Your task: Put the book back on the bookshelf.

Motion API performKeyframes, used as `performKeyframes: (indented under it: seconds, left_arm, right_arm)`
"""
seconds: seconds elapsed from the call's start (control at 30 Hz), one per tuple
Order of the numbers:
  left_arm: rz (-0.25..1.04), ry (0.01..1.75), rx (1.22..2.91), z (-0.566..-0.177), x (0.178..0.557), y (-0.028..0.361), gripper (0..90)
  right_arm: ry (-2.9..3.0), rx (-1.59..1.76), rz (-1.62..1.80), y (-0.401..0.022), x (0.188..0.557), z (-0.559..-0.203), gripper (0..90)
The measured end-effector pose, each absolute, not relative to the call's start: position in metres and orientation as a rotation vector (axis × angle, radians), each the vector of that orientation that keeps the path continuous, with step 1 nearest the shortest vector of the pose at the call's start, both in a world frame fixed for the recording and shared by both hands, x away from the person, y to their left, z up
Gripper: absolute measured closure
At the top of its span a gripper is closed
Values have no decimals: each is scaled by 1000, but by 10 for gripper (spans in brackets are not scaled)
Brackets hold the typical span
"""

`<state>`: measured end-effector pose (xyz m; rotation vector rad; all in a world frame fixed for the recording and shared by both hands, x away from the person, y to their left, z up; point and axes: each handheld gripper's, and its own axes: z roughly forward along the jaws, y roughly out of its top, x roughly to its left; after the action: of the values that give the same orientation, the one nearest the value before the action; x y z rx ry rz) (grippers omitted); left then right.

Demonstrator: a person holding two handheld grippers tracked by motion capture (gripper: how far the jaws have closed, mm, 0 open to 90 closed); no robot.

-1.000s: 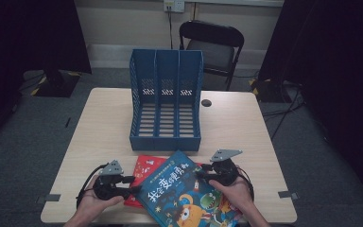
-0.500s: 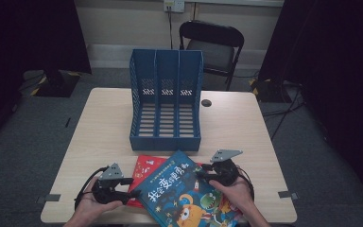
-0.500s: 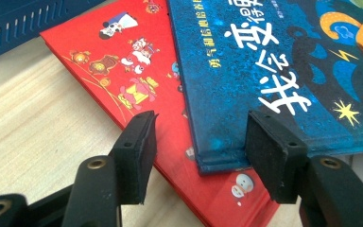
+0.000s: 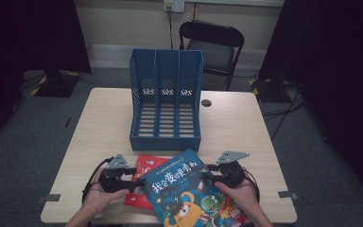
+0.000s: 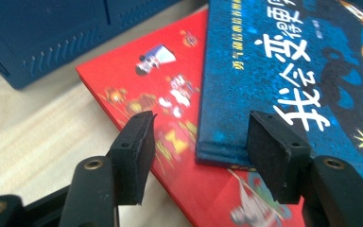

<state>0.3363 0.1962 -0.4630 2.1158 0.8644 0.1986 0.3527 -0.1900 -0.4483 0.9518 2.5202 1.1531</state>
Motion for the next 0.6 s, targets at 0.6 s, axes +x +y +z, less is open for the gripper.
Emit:
performKeyframes:
  seconds: [0.6]
  left_arm:
    - [312, 953, 2083, -462, 370, 170, 438]
  right_arm:
    - [2453, 1028, 1151, -207, 342, -450, 547]
